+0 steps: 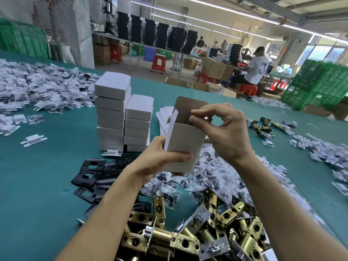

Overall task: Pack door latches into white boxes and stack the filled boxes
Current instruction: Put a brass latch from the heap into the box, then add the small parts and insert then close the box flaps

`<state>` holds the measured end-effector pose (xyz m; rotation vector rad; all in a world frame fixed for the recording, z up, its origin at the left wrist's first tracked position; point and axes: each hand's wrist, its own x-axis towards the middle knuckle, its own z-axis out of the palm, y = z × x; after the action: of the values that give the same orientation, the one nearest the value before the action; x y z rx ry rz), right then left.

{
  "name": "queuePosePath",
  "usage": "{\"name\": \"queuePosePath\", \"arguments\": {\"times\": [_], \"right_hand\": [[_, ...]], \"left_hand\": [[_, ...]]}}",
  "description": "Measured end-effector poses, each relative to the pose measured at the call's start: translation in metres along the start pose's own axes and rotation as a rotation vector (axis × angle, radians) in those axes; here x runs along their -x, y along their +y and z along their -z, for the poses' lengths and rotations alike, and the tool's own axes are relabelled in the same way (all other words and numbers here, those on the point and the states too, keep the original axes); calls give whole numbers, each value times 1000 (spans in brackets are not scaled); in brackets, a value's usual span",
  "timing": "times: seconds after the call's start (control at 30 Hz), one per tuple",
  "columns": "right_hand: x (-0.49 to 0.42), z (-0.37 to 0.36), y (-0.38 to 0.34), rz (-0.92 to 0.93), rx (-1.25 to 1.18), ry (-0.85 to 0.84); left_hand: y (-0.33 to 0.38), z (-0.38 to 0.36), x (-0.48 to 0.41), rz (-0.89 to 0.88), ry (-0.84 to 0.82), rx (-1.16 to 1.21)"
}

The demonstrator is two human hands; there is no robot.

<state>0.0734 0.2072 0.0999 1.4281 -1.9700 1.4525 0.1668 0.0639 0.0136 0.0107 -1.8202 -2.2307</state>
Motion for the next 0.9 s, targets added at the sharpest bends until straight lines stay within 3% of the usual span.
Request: {"name": "queuePosePath", "arguments": {"times": [0.2, 0.4, 0.5, 0.67, 0.8, 0.9], "right_hand": [[-2, 9, 1, -49, 248, -132], [23, 8, 17, -128, 73, 53], [35, 20, 42, -347, 83, 39], [55, 58, 102, -698, 537, -47], [61, 86, 130, -875, 968, -245], [60, 94, 144, -951, 1020, -388]], "left_hand": [[1, 2, 1, -9, 36, 13], [-1, 0, 0, -9, 172, 17], [-1, -1, -1, -62, 250, 37], [8, -6, 0, -212, 232, 180], [13, -12, 0, -235, 212, 67], [10, -17, -1, -221, 231, -29]]}}
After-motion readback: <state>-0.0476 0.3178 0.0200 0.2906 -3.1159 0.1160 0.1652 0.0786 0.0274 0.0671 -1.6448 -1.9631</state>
